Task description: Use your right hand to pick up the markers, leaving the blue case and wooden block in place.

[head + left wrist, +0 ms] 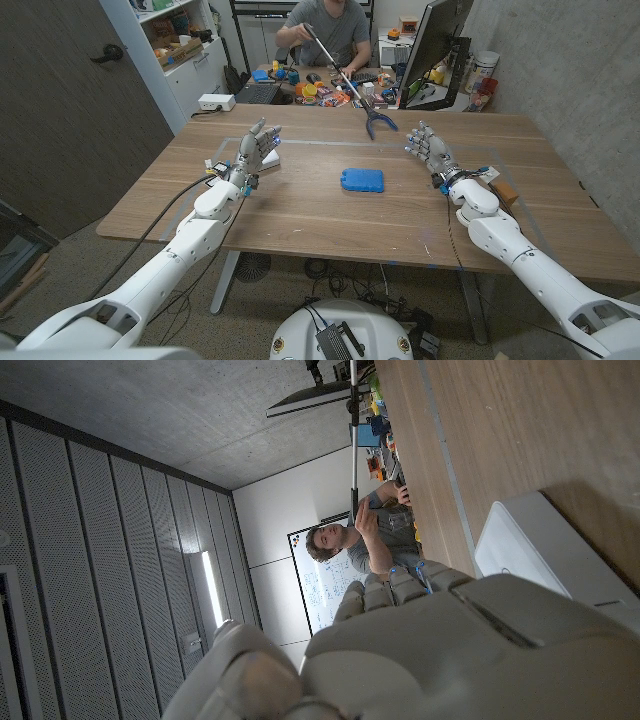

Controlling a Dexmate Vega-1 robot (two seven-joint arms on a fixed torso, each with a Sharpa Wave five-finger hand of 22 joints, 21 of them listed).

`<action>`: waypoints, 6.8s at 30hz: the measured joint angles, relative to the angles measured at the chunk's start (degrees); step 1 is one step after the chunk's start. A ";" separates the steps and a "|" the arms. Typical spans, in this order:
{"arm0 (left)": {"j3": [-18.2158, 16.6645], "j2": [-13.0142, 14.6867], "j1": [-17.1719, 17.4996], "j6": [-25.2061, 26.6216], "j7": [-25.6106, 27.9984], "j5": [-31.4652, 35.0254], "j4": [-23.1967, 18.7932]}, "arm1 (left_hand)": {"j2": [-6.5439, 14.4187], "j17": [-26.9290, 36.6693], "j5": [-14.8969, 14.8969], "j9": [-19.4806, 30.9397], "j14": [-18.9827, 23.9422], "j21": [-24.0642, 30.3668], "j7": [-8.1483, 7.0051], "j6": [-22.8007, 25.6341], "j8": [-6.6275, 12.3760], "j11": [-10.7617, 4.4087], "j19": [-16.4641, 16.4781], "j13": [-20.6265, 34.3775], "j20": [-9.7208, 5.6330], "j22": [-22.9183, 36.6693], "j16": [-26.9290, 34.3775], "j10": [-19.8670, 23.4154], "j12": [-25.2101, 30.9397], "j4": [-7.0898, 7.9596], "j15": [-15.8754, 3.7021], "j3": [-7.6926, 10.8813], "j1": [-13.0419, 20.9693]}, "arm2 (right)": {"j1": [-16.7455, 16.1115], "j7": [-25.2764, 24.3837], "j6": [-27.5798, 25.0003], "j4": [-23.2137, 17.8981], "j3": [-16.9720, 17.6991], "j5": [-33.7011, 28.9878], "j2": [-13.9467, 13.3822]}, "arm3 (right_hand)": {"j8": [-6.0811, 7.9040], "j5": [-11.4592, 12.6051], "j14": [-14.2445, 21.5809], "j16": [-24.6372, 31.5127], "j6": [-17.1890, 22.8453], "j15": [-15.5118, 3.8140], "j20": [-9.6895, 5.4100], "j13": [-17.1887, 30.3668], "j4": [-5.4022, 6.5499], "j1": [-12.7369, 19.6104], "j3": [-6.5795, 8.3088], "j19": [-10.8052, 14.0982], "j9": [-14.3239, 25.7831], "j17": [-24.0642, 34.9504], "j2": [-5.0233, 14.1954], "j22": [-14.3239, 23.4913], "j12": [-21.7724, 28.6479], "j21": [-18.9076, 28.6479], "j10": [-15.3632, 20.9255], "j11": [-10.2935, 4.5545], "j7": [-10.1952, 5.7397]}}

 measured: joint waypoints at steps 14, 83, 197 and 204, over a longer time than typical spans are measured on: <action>0.27 0.21 0.13 0.63 -0.58 -0.22 -1.19 | 0.00 -0.01 0.00 -0.01 0.00 0.06 0.00 -0.01 0.00 0.00 0.00 0.00 0.00 0.00 0.00 -0.01 0.00 0.00 0.00 -0.01 0.00 | -1.34 -1.12 -1.64 -2.95 0.70 -0.01 -2.02 | 0.00 -0.01 -0.01 0.00 -0.01 -0.01 0.00 0.00 0.00 0.00 0.00 -0.01 -0.01 -0.01 0.00 -0.01 0.00 0.00 0.00 0.00 0.00; 0.25 0.27 0.68 0.92 -1.06 -0.90 -0.97 | 0.00 -0.03 0.00 -0.03 0.00 0.06 0.00 -0.02 0.00 0.02 -0.02 -0.02 0.01 -0.03 -0.01 -0.02 0.22 0.01 0.00 -0.01 0.00 | 13.03 8.67 -60.79 -34.38 -22.69 -60.54 -31.58 | 0.88 5.76 -1.44 -0.19 2.10 -3.89 -3.09 -0.02 -6.82 16.28 3.32 -1.04 -0.04 -0.69 -5.28 -0.16 0.67 -0.45 1.10 -4.21 -3.78; 0.22 0.48 2.56 0.68 0.01 -0.83 -3.26 | 0.00 -0.04 0.00 -0.04 -0.01 0.05 0.00 -0.02 0.00 0.02 -0.02 -0.02 0.01 -0.03 -0.02 -0.02 0.22 0.01 0.00 -0.02 0.00 | 11.02 20.92 -59.36 -36.27 -15.92 -83.55 -32.15 | 10.64 15.66 22.92 2.65 44.01 -5.14 -7.89 4.75 -6.32 41.27 7.91 7.88 0.27 0.79 -8.38 -0.03 14.88 1.33 42.58 -11.48 -10.44; 0.27 0.36 2.63 0.27 -0.38 -0.95 -3.45 | 0.00 -0.04 0.00 -0.04 -0.01 0.05 0.00 -0.02 0.00 0.02 -0.02 -0.02 0.01 -0.03 -0.01 -0.02 0.22 0.01 0.00 -0.02 0.00 | 12.16 24.04 -60.50 -40.54 -13.12 -85.19 -34.43 | 10.63 15.49 23.22 2.65 44.02 -5.03 -7.89 5.06 -6.31 41.27 7.91 7.88 0.25 0.79 -8.39 -0.03 14.88 1.33 42.58 -11.48 -10.46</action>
